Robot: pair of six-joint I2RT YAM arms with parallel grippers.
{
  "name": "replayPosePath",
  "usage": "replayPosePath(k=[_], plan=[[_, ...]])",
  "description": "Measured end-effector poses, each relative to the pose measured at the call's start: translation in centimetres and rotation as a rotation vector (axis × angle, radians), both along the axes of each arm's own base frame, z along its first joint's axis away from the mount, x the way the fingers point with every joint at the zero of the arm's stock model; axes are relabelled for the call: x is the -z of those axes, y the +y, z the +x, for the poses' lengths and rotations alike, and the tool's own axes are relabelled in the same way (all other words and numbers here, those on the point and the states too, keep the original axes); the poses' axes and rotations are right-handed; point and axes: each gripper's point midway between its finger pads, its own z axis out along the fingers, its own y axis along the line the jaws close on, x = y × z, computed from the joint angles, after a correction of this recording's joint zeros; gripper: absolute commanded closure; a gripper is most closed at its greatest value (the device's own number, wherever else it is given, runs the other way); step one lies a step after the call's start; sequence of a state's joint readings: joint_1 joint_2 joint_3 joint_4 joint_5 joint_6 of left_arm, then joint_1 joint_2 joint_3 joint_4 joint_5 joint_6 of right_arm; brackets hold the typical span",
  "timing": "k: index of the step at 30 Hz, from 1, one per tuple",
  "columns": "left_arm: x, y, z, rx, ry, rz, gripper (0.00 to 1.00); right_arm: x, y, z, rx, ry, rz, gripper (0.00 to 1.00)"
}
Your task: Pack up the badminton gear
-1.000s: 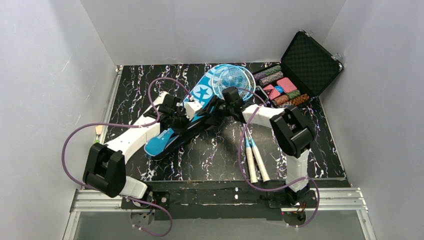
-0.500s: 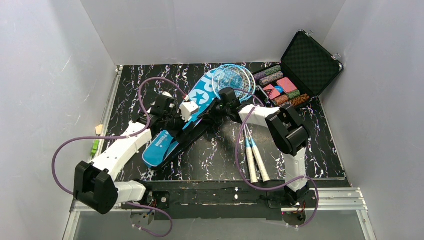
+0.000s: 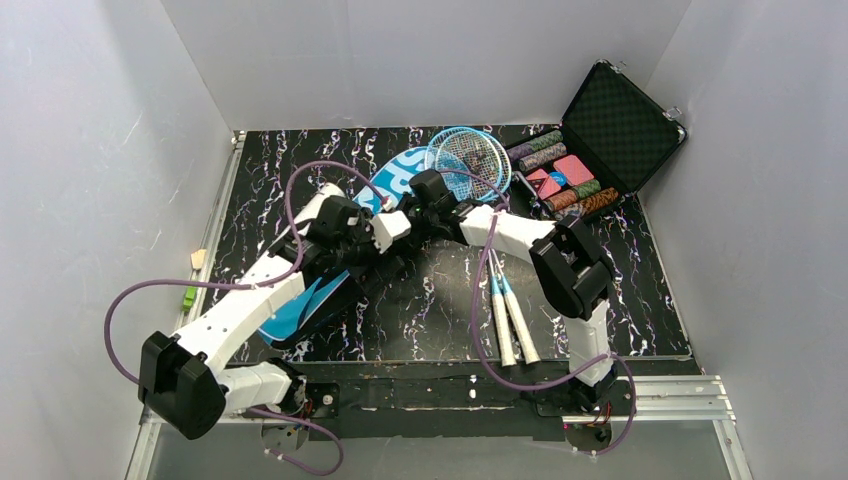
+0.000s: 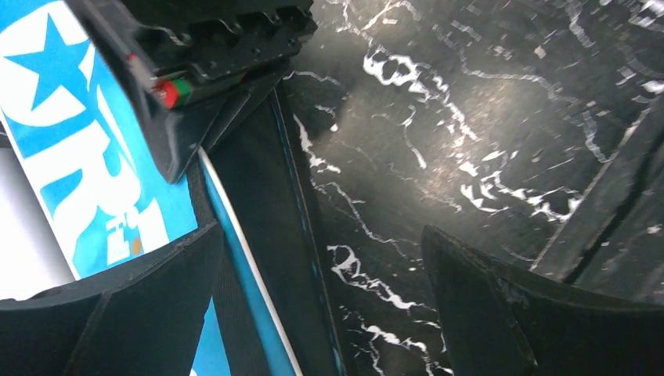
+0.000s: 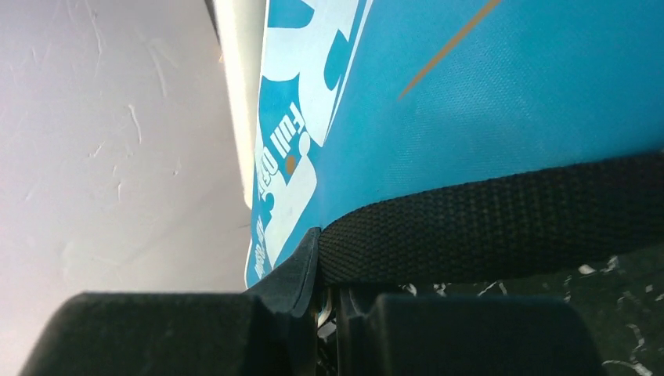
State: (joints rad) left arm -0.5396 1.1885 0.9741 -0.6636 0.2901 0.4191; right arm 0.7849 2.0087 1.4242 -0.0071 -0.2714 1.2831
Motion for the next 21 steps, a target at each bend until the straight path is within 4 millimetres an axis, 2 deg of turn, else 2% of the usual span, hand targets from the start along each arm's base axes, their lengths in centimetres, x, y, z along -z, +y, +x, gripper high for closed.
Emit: replayPosePath(k=[6,9,14,17,19,21], plan=[[2.0,2.0,1.2,-0.027,-0.122,0.133,0.02,-2.1,0.8,-2.1,-0.037,-0.008,-0.002,0.9],[1.6,3.3,2.5,-0.072,-0.198,0.192,0.02,-2.7,0.7,-2.9,-0.045,-0.007,-0.007,0.9],[0.5,4.1,3.5,-0.106,-0.266,0.217,0.03,-4.3,0.6,-3.7,-0.05,-0.019,-0.002,0.87],[0.5,4.2,3.4,-0.101,-0.27,0.224,0.23,-4.7,0.7,-4.2,-0.059,-0.022,0.001,0.83],[0.6,4.3,3.3,-0.098,-0.262,0.229,0.5,-4.6,0.8,-4.7,-0.071,-0.016,-0.002,0.78],[0.8,4.3,3.0,-0.096,-0.248,0.23,0.72,-4.5,0.8,-5.1,-0.083,-0.005,-0.009,0.74]])
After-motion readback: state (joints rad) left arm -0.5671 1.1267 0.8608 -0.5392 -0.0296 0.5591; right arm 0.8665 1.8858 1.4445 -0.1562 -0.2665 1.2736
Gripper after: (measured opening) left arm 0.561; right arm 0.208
